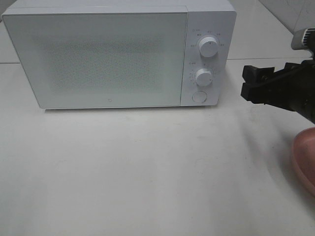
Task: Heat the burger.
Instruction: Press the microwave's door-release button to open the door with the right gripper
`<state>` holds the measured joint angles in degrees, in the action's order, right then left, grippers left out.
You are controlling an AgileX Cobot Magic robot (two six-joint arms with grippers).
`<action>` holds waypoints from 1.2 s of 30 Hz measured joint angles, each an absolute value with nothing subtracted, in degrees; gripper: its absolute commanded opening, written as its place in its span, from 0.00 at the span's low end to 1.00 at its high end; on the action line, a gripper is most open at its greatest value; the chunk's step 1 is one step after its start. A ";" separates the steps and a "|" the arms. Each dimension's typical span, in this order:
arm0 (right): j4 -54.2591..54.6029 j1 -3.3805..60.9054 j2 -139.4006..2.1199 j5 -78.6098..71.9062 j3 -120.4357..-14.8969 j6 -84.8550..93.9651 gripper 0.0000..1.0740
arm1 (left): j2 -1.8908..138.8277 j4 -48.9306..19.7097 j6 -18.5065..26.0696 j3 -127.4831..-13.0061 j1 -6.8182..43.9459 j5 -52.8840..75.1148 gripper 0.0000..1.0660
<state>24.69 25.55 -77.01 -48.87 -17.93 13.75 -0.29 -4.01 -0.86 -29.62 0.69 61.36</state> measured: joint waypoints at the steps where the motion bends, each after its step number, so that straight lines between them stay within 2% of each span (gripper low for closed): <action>1: 28.07 28.02 -78.09 -51.51 -17.93 15.30 0.70 | -0.29 -4.01 -0.86 -29.62 0.69 61.36 0.92; 7: 35.87 34.26 -82.56 -59.24 -17.99 18.28 0.70 | -0.29 -4.01 -0.86 -29.62 0.69 61.36 0.92; 20: 44.29 41.54 -93.22 -68.87 -18.16 18.28 0.70 | -0.29 -4.01 -0.86 -29.62 0.69 61.36 0.92; 36: 46.41 44.06 -102.33 -69.10 -23.43 17.70 0.70 | -0.29 -4.01 -0.86 -29.62 0.69 61.36 0.92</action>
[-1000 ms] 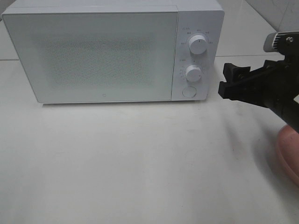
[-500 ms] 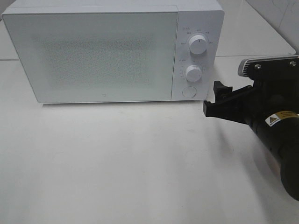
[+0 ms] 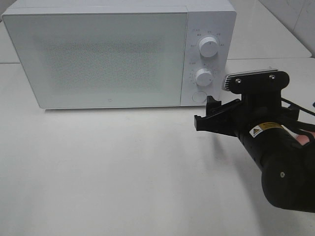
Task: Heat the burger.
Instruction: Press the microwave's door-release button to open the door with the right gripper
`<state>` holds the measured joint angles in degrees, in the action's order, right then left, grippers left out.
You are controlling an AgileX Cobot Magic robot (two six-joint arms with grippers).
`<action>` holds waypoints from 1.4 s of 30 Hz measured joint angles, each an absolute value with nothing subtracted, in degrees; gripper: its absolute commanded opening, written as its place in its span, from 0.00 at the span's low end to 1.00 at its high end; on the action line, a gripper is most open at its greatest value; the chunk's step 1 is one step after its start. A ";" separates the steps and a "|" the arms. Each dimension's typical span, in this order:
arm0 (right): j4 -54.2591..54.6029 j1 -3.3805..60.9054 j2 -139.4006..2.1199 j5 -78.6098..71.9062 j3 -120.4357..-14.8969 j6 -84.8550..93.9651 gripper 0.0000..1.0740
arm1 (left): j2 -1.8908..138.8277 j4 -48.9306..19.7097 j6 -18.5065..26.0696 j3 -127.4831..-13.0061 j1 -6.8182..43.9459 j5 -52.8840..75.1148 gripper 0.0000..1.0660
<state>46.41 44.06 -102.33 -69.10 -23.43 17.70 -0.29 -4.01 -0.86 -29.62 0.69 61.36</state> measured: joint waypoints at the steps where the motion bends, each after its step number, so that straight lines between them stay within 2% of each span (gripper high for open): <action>1: 46.41 44.06 -103.36 -69.10 -24.29 17.70 0.70 | -0.29 -4.01 -0.86 -29.62 0.69 61.36 0.92; 16: 46.75 44.06 -105.77 -68.87 -26.36 16.39 0.70 | -0.29 -4.01 -0.86 -29.62 0.69 61.36 0.92; 24: 46.75 44.06 -105.77 -68.64 -26.36 8.65 0.70 | -0.29 -4.01 -0.86 -29.62 0.69 61.36 0.92; 32: 46.75 44.06 -105.77 -68.47 -26.36 -6.42 0.69 | -0.29 -4.01 -0.86 -29.62 0.69 61.36 0.92; 34: 46.75 44.06 -105.77 -67.84 -26.36 -17.36 0.63 | -0.29 -4.01 -0.86 -29.62 0.69 61.36 0.92; 37: 46.75 44.06 -105.77 -67.72 -26.36 -20.40 0.61 | -0.29 -4.01 -0.86 -29.62 0.69 61.36 0.92; 39: 46.75 44.06 -105.77 -67.32 -26.36 -32.20 0.53 | -0.29 -4.01 -0.86 -29.62 0.69 61.36 0.92; 41: 46.75 44.06 -105.77 -67.15 -26.36 -35.64 0.50 | -0.29 -4.01 -0.86 -29.62 0.69 61.36 0.92; 42: 46.75 44.06 -105.77 -66.81 -26.36 -42.40 0.43 | -0.29 -4.01 -0.86 -29.62 0.69 61.36 0.92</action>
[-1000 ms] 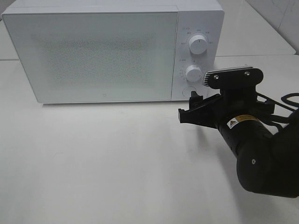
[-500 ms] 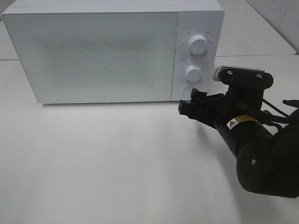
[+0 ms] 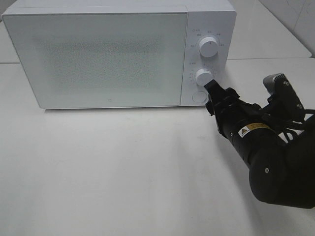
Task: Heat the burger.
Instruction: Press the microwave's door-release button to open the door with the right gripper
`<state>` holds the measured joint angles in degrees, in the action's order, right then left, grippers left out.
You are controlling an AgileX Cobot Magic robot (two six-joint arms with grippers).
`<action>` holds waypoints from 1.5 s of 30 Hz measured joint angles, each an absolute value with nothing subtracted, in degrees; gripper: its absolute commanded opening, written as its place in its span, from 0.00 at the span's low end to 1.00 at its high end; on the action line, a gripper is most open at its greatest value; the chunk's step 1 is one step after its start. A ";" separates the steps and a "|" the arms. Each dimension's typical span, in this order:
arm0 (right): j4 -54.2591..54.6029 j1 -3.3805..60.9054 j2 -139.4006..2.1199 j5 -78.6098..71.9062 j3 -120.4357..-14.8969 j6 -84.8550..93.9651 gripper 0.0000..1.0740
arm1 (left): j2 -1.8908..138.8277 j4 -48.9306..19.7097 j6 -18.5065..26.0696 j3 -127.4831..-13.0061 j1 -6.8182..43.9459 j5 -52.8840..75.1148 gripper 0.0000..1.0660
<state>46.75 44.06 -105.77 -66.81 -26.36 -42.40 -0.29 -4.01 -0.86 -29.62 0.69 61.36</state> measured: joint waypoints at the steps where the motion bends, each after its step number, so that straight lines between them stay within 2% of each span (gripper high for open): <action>1: 46.75 44.06 -105.77 -66.81 -26.36 -42.40 0.43 | -0.29 -4.01 -0.86 -29.62 0.69 61.36 0.92; 2: 46.75 44.06 -105.77 -66.69 -26.36 -44.98 0.40 | -0.29 -4.01 -0.86 -29.62 0.69 61.36 0.92; 3: 46.75 44.06 -105.77 -66.41 -26.36 -51.05 0.32 | -0.29 -4.01 -0.86 -29.62 0.69 61.36 0.92; 4: 46.75 44.06 -105.77 -66.41 -26.36 -51.05 0.32 | -0.29 -4.01 -0.86 -29.62 0.69 61.36 0.92; 5: 46.75 44.06 -105.77 -66.41 -26.36 -56.04 0.24 | -0.29 -4.01 -0.86 -29.62 0.69 61.36 0.92; 6: 46.75 44.06 -105.77 -66.41 -26.36 -56.04 0.24 | -0.29 -4.01 -0.86 -29.62 0.69 61.36 0.92; 7: 46.58 44.06 -105.77 -66.41 -26.36 -58.50 0.21 | -0.29 -4.01 -0.86 -29.62 0.69 61.36 0.92; 8: 46.64 44.06 -105.77 -66.41 -26.36 -62.57 0.14 | -0.29 -4.01 -0.86 -29.62 0.69 61.36 0.92; 9: 46.64 44.06 -105.77 -66.41 -26.36 -62.57 0.14 | -0.29 -4.01 -0.86 -29.62 0.69 61.36 0.92; 10: 46.64 44.06 -105.77 -66.41 -26.36 -65.26 0.06 | -0.29 -4.01 -0.86 -29.62 0.69 61.36 0.92; 11: 46.64 44.06 -105.77 -66.41 -26.36 -65.26 0.06 | -0.29 -4.01 -0.86 -29.62 0.69 61.36 0.92; 13: 46.64 44.06 -105.77 -66.41 -26.36 -67.78 0.00 | -0.29 -4.01 -0.86 -29.62 0.69 61.36 0.92; 28: 46.24 44.06 -108.69 -63.08 -29.79 -74.48 0.00 | -0.29 -4.01 -0.86 -29.62 0.69 61.36 0.92; 45: 36.15 35.18 -114.88 -55.35 -38.16 -77.23 0.00 | -0.29 -4.01 -0.86 -29.62 0.69 61.36 0.92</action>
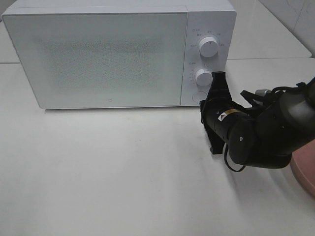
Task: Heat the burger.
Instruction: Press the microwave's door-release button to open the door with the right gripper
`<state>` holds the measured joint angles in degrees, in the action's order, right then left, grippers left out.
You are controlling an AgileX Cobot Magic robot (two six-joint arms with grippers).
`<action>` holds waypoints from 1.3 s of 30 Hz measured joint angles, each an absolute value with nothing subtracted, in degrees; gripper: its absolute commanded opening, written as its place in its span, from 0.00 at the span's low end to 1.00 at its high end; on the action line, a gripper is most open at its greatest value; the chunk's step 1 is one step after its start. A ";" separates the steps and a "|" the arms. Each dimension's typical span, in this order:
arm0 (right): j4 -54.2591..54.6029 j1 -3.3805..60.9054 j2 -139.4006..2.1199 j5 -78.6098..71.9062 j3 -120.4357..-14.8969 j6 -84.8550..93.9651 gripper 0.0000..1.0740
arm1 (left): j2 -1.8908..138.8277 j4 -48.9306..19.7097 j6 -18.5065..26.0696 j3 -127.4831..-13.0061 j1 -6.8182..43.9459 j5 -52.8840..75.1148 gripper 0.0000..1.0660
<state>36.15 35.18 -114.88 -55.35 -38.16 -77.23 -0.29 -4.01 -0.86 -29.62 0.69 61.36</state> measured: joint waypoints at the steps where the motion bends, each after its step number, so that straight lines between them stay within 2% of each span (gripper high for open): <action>1: 35.47 34.38 -115.51 -54.89 -39.02 -77.46 0.00 | -0.29 -4.01 -0.86 -29.62 0.69 61.36 0.92; 18: 32.66 30.77 -121.58 -52.60 -46.70 -78.32 0.00 | -0.29 -4.01 -0.86 -29.62 0.69 61.36 0.92; 39: 32.14 29.97 -122.61 -52.54 -48.70 -79.35 0.00 | -0.29 -4.01 -0.86 -29.62 0.69 61.36 0.92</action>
<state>32.14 29.97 -122.61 -52.54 -48.70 -79.35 -0.29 -4.01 -0.86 -29.62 0.69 61.36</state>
